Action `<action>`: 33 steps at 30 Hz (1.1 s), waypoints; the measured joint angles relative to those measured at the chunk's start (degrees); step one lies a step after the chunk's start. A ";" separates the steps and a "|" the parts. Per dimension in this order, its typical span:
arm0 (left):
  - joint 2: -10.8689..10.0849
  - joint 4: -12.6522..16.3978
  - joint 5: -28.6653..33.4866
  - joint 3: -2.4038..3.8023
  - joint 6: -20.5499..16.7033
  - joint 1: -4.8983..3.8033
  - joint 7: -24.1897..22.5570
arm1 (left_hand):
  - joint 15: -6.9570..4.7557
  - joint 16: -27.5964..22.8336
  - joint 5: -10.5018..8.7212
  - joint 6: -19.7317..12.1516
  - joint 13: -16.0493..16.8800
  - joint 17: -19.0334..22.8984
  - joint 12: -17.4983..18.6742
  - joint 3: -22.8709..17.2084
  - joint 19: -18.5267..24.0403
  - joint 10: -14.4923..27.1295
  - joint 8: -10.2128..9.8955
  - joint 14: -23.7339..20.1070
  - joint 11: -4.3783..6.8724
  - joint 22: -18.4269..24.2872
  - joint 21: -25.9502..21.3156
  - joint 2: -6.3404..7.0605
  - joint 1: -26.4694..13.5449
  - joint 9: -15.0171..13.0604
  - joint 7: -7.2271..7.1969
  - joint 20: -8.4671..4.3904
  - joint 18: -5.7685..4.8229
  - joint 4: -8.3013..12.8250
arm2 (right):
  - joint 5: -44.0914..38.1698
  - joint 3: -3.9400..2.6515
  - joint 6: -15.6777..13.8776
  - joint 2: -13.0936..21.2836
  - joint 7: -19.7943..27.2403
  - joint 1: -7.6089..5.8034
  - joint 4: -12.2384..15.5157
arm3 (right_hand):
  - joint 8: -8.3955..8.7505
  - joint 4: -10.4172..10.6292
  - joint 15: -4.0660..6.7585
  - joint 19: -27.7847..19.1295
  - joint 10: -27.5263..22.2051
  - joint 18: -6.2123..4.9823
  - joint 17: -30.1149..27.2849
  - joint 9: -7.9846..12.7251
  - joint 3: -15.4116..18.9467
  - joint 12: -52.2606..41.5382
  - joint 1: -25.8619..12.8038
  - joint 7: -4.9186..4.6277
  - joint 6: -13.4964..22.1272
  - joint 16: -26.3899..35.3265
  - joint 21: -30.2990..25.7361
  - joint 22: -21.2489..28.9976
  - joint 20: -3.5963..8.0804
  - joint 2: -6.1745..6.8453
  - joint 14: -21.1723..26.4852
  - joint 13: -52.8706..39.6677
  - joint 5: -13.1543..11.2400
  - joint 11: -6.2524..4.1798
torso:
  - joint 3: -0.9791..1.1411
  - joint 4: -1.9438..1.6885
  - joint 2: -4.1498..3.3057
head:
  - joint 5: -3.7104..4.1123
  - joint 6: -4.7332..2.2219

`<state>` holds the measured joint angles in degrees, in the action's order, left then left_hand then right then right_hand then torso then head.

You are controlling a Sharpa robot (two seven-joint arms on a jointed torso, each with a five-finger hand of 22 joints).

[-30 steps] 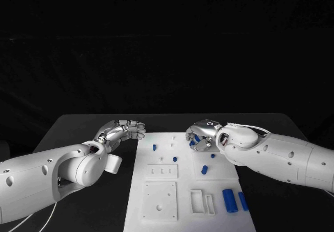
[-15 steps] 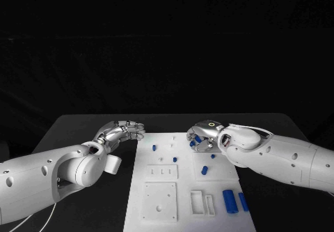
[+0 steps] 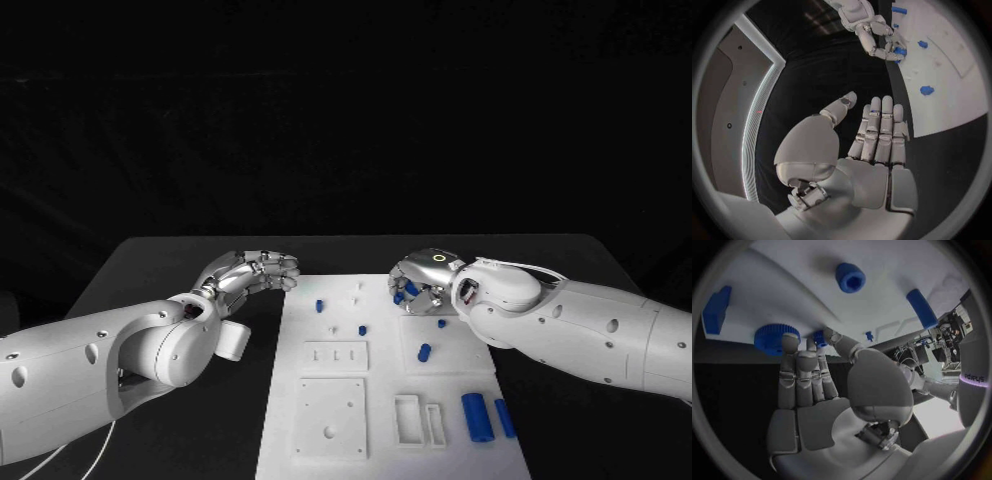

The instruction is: Assemble the parts on the task board

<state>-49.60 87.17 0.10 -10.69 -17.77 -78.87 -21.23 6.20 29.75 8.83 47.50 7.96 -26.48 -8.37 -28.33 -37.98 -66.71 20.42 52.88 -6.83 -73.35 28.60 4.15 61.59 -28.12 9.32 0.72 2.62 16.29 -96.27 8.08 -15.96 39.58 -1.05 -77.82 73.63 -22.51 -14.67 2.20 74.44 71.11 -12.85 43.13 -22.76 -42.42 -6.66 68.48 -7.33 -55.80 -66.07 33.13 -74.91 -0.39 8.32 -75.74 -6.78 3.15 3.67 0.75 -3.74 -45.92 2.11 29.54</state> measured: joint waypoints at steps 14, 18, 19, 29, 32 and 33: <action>0.00 -0.02 0.05 0.00 0.00 0.00 0.04 | 0.00 0.00 0.00 0.00 0.00 0.00 0.00 0.00 0.00 0.00 -0.21 0.00 0.00 0.00 0.00 0.00 0.00 0.00 0.00 0.00 0.00 0.00 | -0.77 0.14 -1.38 0.13 -1.38 0.18 0.92 | -1.43 0.14 0.98 0.23 0.20 -0.07 -0.72 -1.54 -4.80 -2.03 -1.55 0.98 -2.09 -0.61 1.00 0.00 0.03 0.75 -0.22 -1.89 -0.28 -0.20 | -0.02 0.00 -0.12 | -0.03 0.01; 0.02 -0.03 0.06 0.00 0.00 0.00 0.05 | 0.00 0.00 0.00 0.00 0.01 0.00 0.00 0.00 0.00 0.00 -0.23 0.00 0.00 0.00 0.00 0.00 0.00 0.00 0.00 0.00 0.00 0.00 | -0.77 0.24 -2.23 0.10 -1.98 0.35 1.46 | -1.44 0.09 0.98 0.23 0.20 -0.08 -0.82 -2.31 -5.09 -2.03 -1.85 0.98 -2.09 -0.61 1.00 0.00 0.04 0.89 -0.22 -4.74 -0.33 -0.20 | -0.04 0.00 -0.13 | 0.01 -0.04; 0.03 -0.04 0.06 0.00 0.00 0.00 0.06 | 0.00 0.00 0.00 0.00 0.01 0.00 0.00 0.00 0.00 0.00 -0.23 0.00 0.00 0.00 0.00 0.00 0.00 0.00 0.00 0.00 0.00 0.00 | -0.76 0.25 -2.54 0.09 -2.20 0.41 1.60 | -1.44 0.04 0.98 0.23 0.20 -0.08 -0.86 -2.71 -5.14 -2.03 -1.85 0.98 -2.09 -0.61 1.01 0.00 0.04 0.90 -0.22 -4.97 -0.33 -0.20 | -0.04 0.01 -0.14 | 0.02 -0.07; 0.22 -0.09 0.08 0.00 -0.02 0.00 0.09 | 0.00 0.00 0.00 0.00 0.01 0.00 0.22 0.00 0.00 0.00 -0.23 0.00 0.00 0.00 0.00 0.00 0.00 0.00 0.00 0.00 0.00 0.00 | -0.99 -0.79 -7.14 -1.71 -4.60 0.48 1.94 | -1.44 0.17 0.99 0.30 0.20 -0.09 -0.97 -3.09 -5.65 -2.02 -1.99 1.16 -2.25 -0.84 1.25 0.00 0.10 1.04 -0.22 -5.42 -0.50 -0.20 | -0.09 0.01 -0.17 | 0.21 -0.47; 0.30 -0.09 0.08 0.00 -0.02 0.00 0.11 | 0.00 0.00 0.00 0.00 0.01 0.00 0.22 0.00 0.00 0.00 -0.23 0.00 0.00 0.00 0.00 0.00 0.00 0.00 0.00 0.00 0.00 0.00 | -1.41 -0.81 -8.10 -2.67 -5.45 0.48 1.59 | -1.72 0.58 1.00 0.49 0.39 -0.08 -1.05 -3.09 -6.04 -2.01 -2.28 1.37 -2.44 -1.00 1.25 0.00 0.29 1.34 -0.23 -6.03 -0.54 -0.39 | -0.08 -0.02 -0.21 | 0.21 -0.55; 0.32 -0.09 0.08 0.00 -0.02 0.00 0.12 | 0.00 0.00 0.00 0.00 0.01 0.00 0.22 0.00 0.00 0.00 -0.23 0.00 0.00 0.00 0.00 0.00 0.00 0.00 0.00 0.00 0.00 0.00 | -1.58 -0.83 -8.36 -2.95 -5.70 0.48 1.43 | -1.76 0.43 1.09 0.52 0.49 -0.08 -1.06 -3.09 -6.20 -2.01 -2.52 1.37 -2.45 -1.05 1.25 0.00 0.30 1.57 -0.32 -6.27 -0.54 -0.49 | -0.08 -0.02 -0.22 | 0.21 -0.59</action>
<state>-49.29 87.08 0.18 -10.69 -17.79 -78.87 -21.11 6.20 29.75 8.83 47.50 7.97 -26.48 -8.16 -28.33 -37.98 -66.71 20.19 52.88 -6.83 -73.35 28.60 4.14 61.59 -28.12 9.32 0.72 2.62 16.29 -97.85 7.25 -24.32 36.62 -6.75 -77.33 75.07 -24.27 -14.24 3.28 74.96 71.59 -12.93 42.07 -25.86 -48.62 -8.67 65.96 -5.96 -58.25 -67.12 34.38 -74.91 -0.08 9.89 -76.06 -13.05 2.61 3.19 0.67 -3.76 -46.14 2.32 28.95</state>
